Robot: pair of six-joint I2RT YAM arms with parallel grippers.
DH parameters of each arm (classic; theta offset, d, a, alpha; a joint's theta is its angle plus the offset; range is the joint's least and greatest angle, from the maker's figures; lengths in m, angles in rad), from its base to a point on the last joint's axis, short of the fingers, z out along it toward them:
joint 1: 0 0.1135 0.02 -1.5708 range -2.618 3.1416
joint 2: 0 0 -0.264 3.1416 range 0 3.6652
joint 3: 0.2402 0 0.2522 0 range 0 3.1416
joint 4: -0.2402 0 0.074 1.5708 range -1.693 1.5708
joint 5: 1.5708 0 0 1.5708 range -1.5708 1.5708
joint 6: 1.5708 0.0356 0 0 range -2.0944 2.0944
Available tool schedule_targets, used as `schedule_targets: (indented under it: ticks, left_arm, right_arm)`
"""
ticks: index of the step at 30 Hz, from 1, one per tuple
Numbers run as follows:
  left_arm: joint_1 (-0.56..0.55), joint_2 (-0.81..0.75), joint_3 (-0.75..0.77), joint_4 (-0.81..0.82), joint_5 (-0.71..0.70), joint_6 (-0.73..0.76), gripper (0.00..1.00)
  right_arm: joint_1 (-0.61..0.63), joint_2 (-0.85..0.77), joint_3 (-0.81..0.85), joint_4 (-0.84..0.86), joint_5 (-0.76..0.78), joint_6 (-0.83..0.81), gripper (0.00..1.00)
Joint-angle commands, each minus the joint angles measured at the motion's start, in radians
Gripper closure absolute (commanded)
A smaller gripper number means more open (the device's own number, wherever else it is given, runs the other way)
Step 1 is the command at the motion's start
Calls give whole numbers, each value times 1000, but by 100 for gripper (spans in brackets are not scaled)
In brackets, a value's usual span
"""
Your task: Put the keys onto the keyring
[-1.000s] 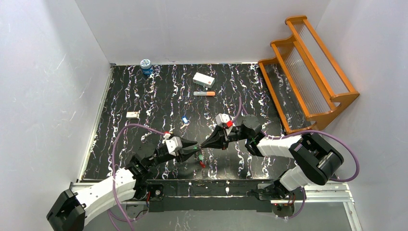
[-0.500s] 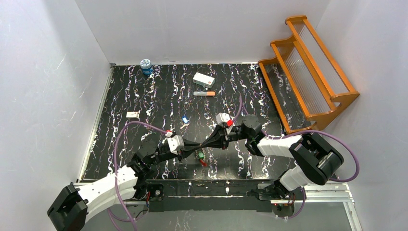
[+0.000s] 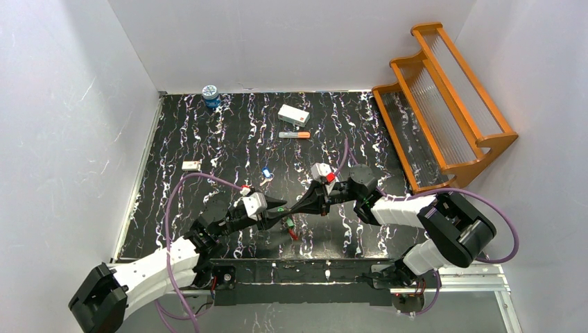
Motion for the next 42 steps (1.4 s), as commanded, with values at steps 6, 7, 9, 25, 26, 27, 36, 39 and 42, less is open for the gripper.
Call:
schedule_targets:
  ticks: [6, 7, 9, 25, 26, 27, 36, 39, 42]
  left_arm:
    - [-3, -47, 43, -71, -42, 44, 86]
    - [-2, -46, 47, -79, -40, 46, 82]
    - [-2, -45, 55, -100, -41, 49, 74]
    - [-2, -20, 84, -125, -28, 62, 85]
    - [-3, -14, 88, -123, -25, 62, 87]
    - [-3, -9, 91, -123, -25, 60, 89]
    - [-3, -25, 79, -123, -44, 72, 100]
    - [-3, -46, 64, -125, -46, 103, 100]
    - [-3, -73, 54, -137, -24, 166, 100]
  right_arm:
    - [2, -50, 31, 32, -7, -31, 99]
    - [1, -50, 31, 32, -6, -31, 99]
    - [2, -48, 33, 31, -7, -31, 99]
    - [2, -42, 47, 9, -15, -39, 99]
    - [1, -41, 47, 8, -15, -39, 99]
    - [3, -39, 45, 6, -13, -40, 99]
    - [2, -122, 17, -24, 107, -75, 42]
    - [2, -190, 23, -109, 164, -139, 17]
    - [0, -236, 60, -217, 200, -192, 4]
